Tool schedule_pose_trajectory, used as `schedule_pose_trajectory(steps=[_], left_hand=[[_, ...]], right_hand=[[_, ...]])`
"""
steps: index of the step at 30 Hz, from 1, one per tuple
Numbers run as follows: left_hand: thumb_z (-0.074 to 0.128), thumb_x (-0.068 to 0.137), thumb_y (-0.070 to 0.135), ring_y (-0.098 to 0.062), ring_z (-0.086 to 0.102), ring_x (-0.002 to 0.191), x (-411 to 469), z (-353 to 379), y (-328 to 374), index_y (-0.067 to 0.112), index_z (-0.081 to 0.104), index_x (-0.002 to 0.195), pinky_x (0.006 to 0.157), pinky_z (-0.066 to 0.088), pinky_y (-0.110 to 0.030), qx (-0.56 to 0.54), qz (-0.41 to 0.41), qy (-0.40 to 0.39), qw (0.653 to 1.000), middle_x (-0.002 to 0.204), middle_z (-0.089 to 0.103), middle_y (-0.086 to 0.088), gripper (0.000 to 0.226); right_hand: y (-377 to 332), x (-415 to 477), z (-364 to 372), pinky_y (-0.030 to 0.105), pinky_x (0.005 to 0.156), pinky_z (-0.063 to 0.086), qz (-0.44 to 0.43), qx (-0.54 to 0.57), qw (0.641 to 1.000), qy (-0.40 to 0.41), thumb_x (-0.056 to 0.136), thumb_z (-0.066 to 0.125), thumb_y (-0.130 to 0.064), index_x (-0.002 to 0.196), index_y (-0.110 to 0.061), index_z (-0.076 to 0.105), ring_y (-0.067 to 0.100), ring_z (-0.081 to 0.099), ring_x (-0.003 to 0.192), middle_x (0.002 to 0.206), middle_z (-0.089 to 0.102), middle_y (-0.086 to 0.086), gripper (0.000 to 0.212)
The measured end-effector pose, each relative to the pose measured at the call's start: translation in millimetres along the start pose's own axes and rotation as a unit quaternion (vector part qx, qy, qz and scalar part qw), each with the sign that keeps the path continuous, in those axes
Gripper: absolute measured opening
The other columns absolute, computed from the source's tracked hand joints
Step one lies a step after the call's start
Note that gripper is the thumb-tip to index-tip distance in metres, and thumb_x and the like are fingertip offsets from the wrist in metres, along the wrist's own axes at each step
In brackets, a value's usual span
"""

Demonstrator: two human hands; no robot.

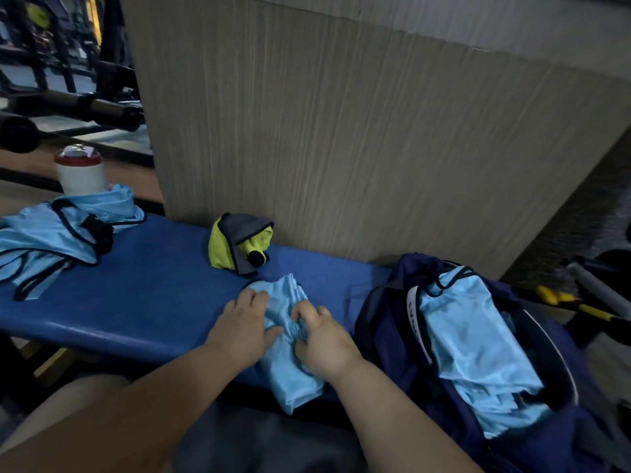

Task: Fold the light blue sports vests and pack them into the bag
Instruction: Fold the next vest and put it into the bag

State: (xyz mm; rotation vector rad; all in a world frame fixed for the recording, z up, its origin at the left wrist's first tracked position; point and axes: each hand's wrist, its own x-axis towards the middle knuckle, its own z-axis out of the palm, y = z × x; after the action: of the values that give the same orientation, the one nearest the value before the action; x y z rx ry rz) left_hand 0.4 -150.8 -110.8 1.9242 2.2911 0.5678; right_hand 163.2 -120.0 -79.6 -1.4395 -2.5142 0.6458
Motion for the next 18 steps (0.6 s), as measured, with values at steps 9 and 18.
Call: schedule_pose_trajectory(steps=[9, 18], left_hand=[[0.064, 0.083, 0.008, -0.018, 0.059, 0.107, 14, 7, 77, 0.029, 0.057, 0.114, 0.093, 0.049, -0.034, -0.432, -0.079, -0.047, 0.897, 0.120, 0.059, 0.000, 0.037], [0.068, 0.081, -0.001, -0.001, 0.056, 0.100, 34, -28, 201, 0.037, 0.061, 0.092, 0.089, 0.043, -0.016, -0.608, 0.063, 0.052, 0.790, 0.107, 0.062, 0.008, 0.041]], right_hand=[[27, -35, -39, 0.013, 0.069, 0.041, 0.026, 0.141, 0.987, 0.078, 0.086, 0.055, -0.003, 0.098, -0.031, 0.060, 0.014, 0.056, 0.090, 0.112, 0.052, 0.000, 0.031], [54, -82, -140, 0.023, 0.085, 0.040, 0.037, 0.046, 0.953, 0.298, 0.084, 0.055, 0.001, 0.117, -0.023, 0.069, 0.020, 0.058, 0.106, 0.123, 0.052, 0.002, 0.044]])
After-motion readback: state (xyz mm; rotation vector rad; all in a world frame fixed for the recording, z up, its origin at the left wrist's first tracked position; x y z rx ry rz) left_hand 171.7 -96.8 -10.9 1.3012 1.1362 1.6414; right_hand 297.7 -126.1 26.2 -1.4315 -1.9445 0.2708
